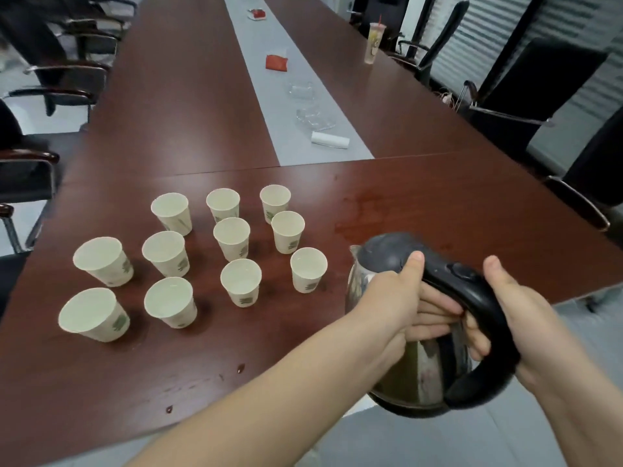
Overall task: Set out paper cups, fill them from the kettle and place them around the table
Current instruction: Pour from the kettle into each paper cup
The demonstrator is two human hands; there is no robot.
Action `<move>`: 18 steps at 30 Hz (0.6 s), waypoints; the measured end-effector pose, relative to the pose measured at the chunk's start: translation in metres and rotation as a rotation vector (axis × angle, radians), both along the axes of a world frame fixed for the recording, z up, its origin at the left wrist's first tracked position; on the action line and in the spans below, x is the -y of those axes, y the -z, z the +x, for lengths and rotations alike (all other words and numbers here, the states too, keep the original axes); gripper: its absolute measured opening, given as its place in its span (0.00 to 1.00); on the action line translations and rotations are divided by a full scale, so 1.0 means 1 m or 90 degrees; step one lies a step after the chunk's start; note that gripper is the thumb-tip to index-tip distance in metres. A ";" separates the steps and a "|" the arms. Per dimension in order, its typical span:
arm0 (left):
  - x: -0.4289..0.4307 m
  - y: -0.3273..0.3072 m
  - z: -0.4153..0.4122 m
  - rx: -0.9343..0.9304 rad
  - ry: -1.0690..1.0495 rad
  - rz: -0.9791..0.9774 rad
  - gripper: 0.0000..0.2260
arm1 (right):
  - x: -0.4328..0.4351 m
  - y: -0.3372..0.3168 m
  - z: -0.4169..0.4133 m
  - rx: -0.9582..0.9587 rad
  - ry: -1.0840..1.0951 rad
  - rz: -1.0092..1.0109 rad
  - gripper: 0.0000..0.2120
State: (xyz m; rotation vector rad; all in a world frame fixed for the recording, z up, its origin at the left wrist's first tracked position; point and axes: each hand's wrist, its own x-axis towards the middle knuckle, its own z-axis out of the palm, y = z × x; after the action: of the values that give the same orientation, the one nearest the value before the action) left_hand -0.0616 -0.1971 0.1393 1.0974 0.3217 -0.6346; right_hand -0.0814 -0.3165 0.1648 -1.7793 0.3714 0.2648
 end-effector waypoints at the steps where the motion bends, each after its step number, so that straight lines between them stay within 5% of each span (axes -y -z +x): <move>1: 0.007 0.000 0.008 0.002 -0.008 -0.001 0.32 | 0.007 0.000 0.010 0.003 -0.004 -0.010 0.33; 18: 0.017 0.013 0.138 -0.011 -0.167 -0.088 0.32 | 0.017 0.008 0.180 -0.004 -0.189 -0.075 0.33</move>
State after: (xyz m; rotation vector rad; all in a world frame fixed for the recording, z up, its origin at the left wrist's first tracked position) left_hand 0.0768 -0.2138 0.1258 0.8990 0.4225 -0.4266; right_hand 0.0990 -0.3339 0.1569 -1.9499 0.1274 0.4669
